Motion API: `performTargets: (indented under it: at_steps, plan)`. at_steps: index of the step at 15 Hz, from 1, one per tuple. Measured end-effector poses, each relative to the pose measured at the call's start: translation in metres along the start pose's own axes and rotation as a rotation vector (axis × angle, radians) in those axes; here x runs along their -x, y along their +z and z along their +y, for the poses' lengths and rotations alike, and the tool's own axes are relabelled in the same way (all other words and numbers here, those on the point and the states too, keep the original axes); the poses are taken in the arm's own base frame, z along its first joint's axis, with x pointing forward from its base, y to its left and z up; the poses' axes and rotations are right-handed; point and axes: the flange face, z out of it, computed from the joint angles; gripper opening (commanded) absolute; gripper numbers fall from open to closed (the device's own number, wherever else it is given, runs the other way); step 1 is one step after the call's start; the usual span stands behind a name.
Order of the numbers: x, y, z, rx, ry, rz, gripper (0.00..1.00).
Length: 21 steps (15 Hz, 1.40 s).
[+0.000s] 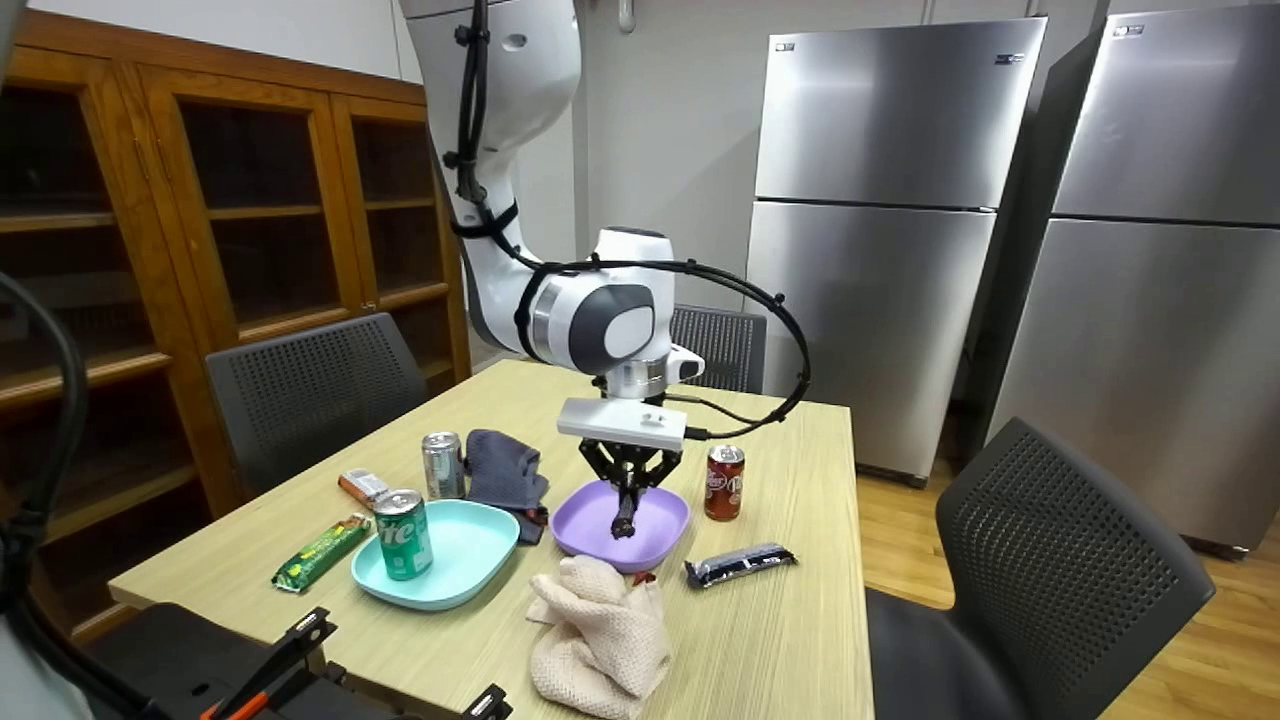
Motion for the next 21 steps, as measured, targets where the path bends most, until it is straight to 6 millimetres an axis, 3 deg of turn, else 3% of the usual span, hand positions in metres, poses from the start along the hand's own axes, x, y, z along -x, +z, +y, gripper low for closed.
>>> performTargets:
  at_steps: [8, 17, 18, 21]
  plan:
    - [-0.032, 0.018, -0.036, -0.044, -0.06, -0.001, 0.04]
    - [-0.053, 0.057, -0.048, -0.088, -0.077, -0.016, 0.04]
    - [-0.054, 0.06, -0.048, -0.091, -0.077, -0.018, 0.39]
    - [-0.055, 0.064, -0.048, -0.096, -0.078, -0.025, 0.53]
